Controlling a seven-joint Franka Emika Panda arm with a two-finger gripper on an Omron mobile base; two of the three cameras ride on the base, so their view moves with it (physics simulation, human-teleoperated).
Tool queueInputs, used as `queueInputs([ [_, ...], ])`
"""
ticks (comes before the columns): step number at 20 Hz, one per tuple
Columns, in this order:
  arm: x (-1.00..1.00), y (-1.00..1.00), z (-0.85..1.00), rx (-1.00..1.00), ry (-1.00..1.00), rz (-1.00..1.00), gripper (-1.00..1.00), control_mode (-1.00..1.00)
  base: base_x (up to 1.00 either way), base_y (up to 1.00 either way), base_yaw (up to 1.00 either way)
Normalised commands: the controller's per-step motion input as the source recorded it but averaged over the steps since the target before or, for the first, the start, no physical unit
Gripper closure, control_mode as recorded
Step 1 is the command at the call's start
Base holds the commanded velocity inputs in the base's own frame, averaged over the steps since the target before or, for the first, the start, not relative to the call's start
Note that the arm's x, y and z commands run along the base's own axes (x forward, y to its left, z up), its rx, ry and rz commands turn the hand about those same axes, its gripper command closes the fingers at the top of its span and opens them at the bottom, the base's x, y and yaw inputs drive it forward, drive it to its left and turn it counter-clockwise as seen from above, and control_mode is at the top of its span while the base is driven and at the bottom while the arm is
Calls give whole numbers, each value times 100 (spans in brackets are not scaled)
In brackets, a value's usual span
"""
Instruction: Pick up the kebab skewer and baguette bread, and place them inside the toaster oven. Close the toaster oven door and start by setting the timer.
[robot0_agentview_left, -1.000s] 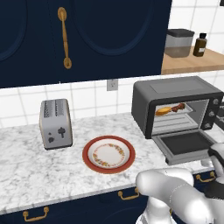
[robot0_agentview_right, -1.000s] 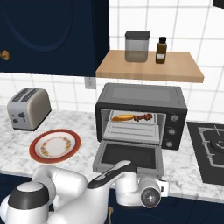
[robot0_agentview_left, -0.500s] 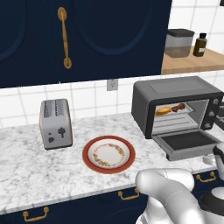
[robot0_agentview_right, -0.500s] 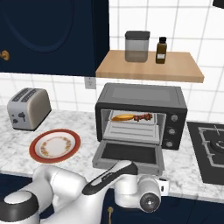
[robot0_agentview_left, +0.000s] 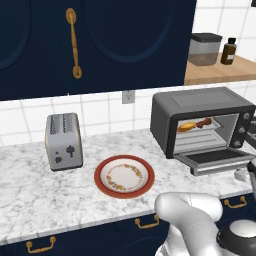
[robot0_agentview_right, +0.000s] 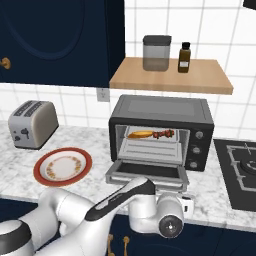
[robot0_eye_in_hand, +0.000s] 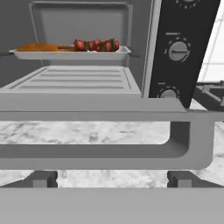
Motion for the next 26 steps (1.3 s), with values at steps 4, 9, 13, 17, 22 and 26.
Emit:
queueInputs([
  [4,6,3,50,0,-1,0,-100,-100,0,0,0],
  [9,1,2,35,0,-2,0,-100,-100,0,0,0],
  [13,-39,0,-14,0,2,0,-100,-100,0,0,0],
  [17,-39,0,-61,0,5,0,-100,-100,0,0,0],
  [22,35,11,-42,0,0,0,-100,-100,0,0,0],
  [26,33,3,0,0,-1,0,-100,-100,0,0,0],
])
